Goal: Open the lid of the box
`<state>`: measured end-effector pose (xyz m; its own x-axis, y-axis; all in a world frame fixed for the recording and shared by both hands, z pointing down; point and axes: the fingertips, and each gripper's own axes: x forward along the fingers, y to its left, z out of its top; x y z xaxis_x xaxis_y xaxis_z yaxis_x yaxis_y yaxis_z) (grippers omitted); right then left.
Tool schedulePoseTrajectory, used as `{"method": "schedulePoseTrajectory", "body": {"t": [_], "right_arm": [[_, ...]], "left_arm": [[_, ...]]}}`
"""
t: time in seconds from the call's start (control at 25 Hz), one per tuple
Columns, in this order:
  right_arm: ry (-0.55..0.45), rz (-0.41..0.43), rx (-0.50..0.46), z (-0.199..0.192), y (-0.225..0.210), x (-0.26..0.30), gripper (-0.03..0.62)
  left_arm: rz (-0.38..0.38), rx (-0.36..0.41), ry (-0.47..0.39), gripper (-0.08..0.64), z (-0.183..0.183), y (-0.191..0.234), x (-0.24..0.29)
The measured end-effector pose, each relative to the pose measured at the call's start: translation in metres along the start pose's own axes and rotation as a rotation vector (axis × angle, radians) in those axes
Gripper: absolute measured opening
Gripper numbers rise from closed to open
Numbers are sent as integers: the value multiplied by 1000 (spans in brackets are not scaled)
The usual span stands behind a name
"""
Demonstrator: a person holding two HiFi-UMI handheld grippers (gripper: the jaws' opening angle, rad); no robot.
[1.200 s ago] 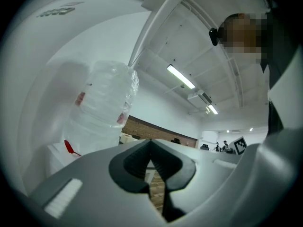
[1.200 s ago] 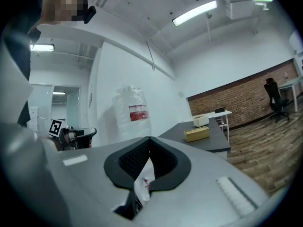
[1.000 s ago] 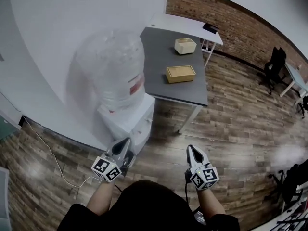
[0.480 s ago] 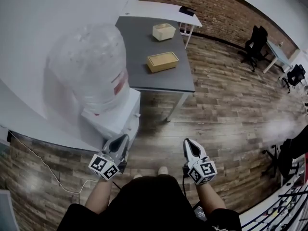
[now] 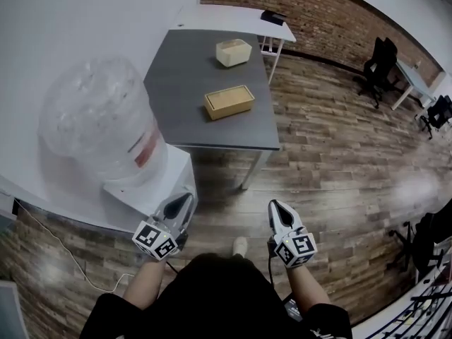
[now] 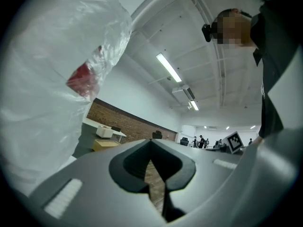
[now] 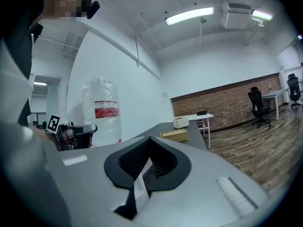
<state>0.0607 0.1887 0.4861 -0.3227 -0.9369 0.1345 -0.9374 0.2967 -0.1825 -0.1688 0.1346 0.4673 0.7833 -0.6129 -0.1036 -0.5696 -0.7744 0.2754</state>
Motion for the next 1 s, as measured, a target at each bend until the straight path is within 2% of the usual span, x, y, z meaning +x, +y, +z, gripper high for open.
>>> {"method": "schedulePoseTrajectory", "body": {"t": [0.16, 0.36, 0.68, 0.84, 1.0], "right_arm": [[-16, 36, -10, 19, -41, 23, 3], [-17, 56, 4, 33, -92, 33, 3], [-17, 6, 46, 38, -157, 50, 3], [12, 2, 44, 39, -174, 74, 3], [34, 13, -6, 46, -187, 120, 3]], "left_arm": [[24, 34, -24, 0, 6, 4, 49], [103, 39, -19, 0, 3, 11, 91], [145, 27, 34, 0, -15, 30, 144], [154, 25, 22, 0, -11, 54, 177], [181, 11, -6, 0, -11, 100, 217]]}}
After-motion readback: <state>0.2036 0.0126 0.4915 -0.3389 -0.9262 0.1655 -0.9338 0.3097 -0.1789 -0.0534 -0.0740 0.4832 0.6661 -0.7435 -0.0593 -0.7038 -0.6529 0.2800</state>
